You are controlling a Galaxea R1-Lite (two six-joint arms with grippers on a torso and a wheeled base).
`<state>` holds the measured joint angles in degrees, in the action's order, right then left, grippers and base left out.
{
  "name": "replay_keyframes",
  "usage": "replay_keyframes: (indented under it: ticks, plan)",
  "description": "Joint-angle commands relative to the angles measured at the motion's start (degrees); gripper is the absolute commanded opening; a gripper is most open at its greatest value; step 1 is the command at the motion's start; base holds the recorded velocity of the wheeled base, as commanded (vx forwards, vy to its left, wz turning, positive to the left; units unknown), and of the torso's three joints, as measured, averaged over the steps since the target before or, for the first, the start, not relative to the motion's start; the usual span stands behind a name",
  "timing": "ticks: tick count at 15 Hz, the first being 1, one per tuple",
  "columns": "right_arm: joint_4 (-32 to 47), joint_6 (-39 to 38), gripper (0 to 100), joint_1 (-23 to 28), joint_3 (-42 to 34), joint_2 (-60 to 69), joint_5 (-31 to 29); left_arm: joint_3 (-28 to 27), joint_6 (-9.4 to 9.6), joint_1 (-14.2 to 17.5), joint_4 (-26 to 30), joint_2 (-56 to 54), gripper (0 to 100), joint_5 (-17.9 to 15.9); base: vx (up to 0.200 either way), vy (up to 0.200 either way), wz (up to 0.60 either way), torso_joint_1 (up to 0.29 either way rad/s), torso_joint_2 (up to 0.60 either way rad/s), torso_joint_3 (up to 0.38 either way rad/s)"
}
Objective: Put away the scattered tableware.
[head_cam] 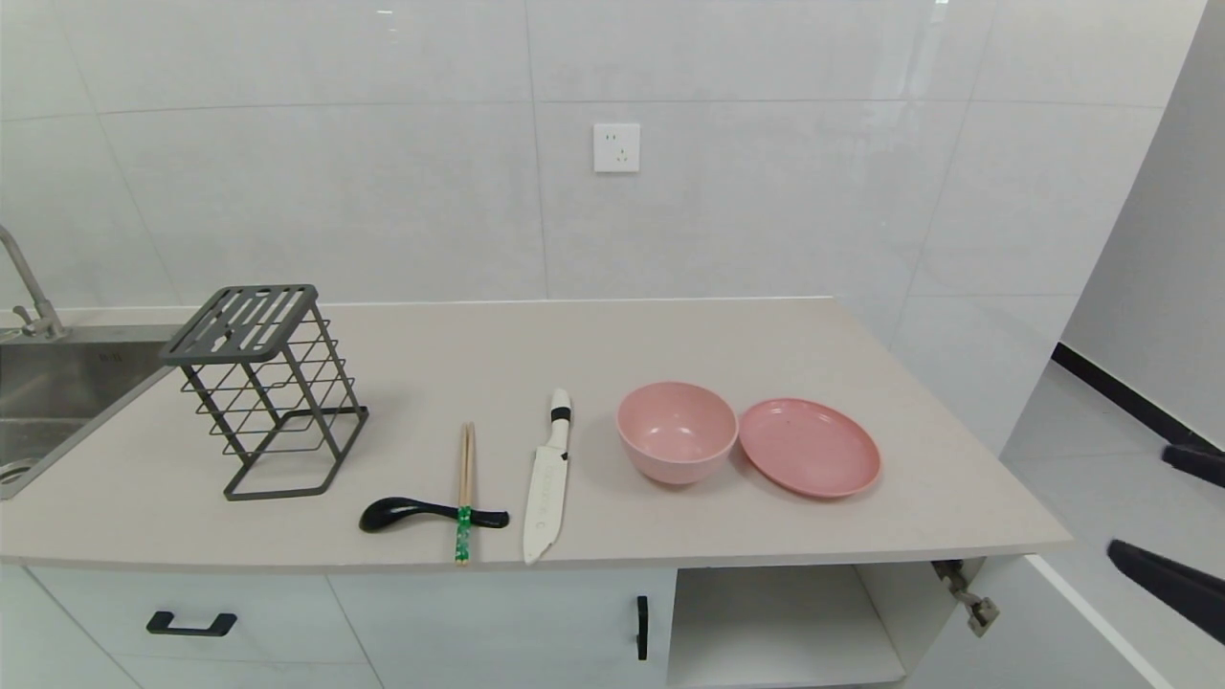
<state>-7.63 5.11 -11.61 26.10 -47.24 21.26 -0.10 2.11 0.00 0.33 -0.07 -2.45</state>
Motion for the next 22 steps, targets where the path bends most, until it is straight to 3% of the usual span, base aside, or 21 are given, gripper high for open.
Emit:
replay_keyframes:
  ticks: [1,5,9,12,15,22]
  plan:
    - [-5.20,0.17,100,-5.62,5.98,-20.00,0.27,0.01,0.00,0.00,0.02,0.07,100,-0.01,0.000,0.000,0.00,0.000,0.00,0.000]
    - [-13.11,-0.19,100,-6.24,12.40,-40.30,0.27,0.01,-0.09,0.00,0.02,0.07,100,-0.01,0.000,0.000,0.00,0.000,0.00,0.000]
    - [-19.35,-3.61,100,-7.64,24.88,-59.64,-3.59,0.01,-0.09,0.00,0.02,0.07,100,-0.01,0.000,0.000,0.00,0.000,0.00,0.000]
    - [-20.67,-6.95,100,-9.05,27.95,-63.50,-3.77,0.01,-0.18,0.00,0.02,0.07,100,-0.01,0.000,0.000,0.00,0.000,0.00,0.000]
    - [-21.99,-7.74,100,-9.84,30.24,-70.18,-10.45,0.10,-0.09,0.00,0.02,0.07,100,0.08,0.000,0.000,0.00,0.000,0.00,0.000]
    - [-24.80,-7.57,100,-10.98,31.56,-74.75,-10.89,0.01,-0.09,0.00,0.02,0.07,100,0.17,0.000,0.000,0.00,0.000,0.00,0.000]
